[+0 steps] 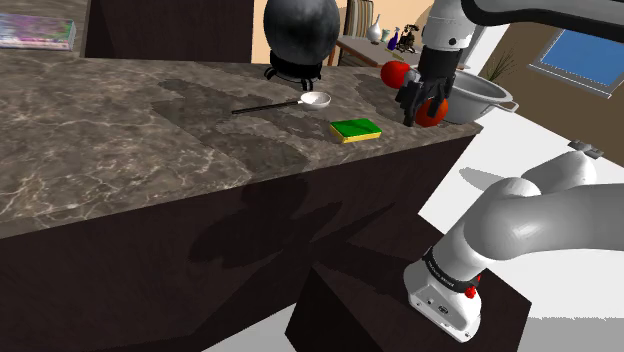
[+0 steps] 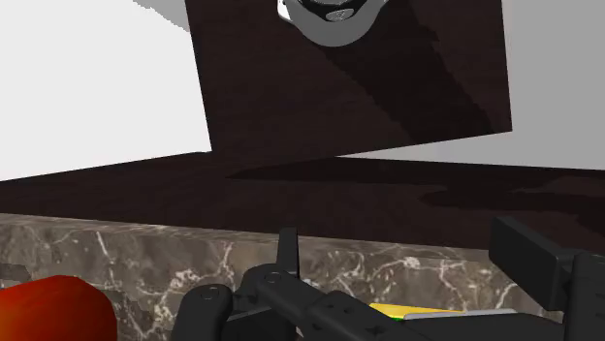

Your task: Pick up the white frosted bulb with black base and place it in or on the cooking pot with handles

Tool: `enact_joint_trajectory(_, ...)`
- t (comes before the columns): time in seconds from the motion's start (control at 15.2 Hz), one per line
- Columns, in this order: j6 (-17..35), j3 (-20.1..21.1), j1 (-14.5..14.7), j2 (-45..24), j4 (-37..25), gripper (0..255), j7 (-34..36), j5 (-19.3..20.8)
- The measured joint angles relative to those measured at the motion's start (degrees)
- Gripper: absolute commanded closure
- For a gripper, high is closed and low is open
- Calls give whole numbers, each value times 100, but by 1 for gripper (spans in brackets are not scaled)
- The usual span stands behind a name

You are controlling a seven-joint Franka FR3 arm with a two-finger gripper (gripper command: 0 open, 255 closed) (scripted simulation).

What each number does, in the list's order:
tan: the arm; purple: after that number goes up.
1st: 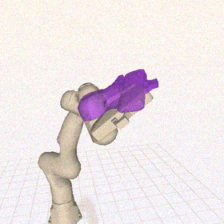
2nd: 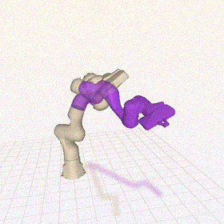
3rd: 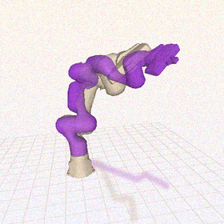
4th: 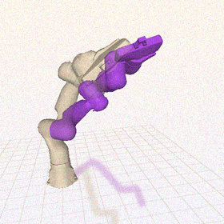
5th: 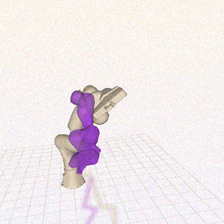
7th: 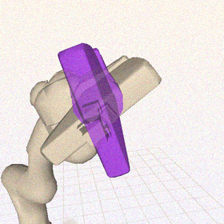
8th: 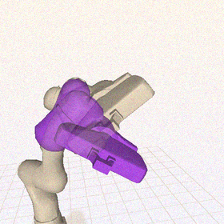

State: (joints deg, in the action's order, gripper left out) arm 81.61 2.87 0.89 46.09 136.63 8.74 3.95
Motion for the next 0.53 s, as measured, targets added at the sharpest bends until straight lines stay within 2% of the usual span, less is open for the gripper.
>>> enact_joint_trajectory(0.13, 17, -70, -2, -7, -3, 0, -115, 69)
enact_joint_trajectory(0.53, 320, -842, -8, -225, -115, 0, -1480, 833)
